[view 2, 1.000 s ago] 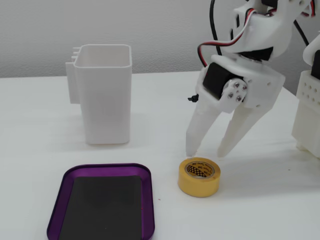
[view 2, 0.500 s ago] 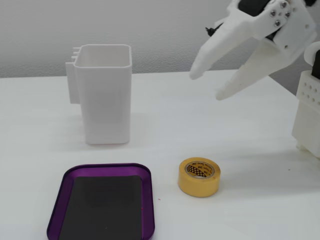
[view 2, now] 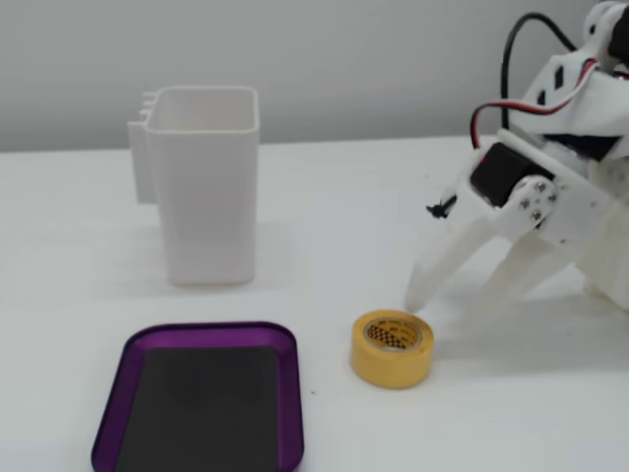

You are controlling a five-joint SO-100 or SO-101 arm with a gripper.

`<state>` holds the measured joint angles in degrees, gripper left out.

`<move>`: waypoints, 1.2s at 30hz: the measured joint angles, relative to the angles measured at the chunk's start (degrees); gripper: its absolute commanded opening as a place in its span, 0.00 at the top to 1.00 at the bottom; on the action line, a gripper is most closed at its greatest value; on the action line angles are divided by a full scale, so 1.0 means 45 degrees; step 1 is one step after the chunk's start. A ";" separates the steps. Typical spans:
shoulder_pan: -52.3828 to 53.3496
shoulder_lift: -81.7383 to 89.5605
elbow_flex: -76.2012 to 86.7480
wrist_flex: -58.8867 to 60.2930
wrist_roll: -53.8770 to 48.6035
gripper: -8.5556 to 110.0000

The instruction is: Remove the yellow tape from the box.

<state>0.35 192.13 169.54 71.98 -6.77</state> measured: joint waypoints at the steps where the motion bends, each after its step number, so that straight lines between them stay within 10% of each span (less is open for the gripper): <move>1: 0.0000 0.0000 0.0117 -0.0137 0.0391 0.79; 36: 0.1758 0.0000 0.1387 -0.1270 0.0918 0.93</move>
<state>8.26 192.13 175.78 66.27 -2.64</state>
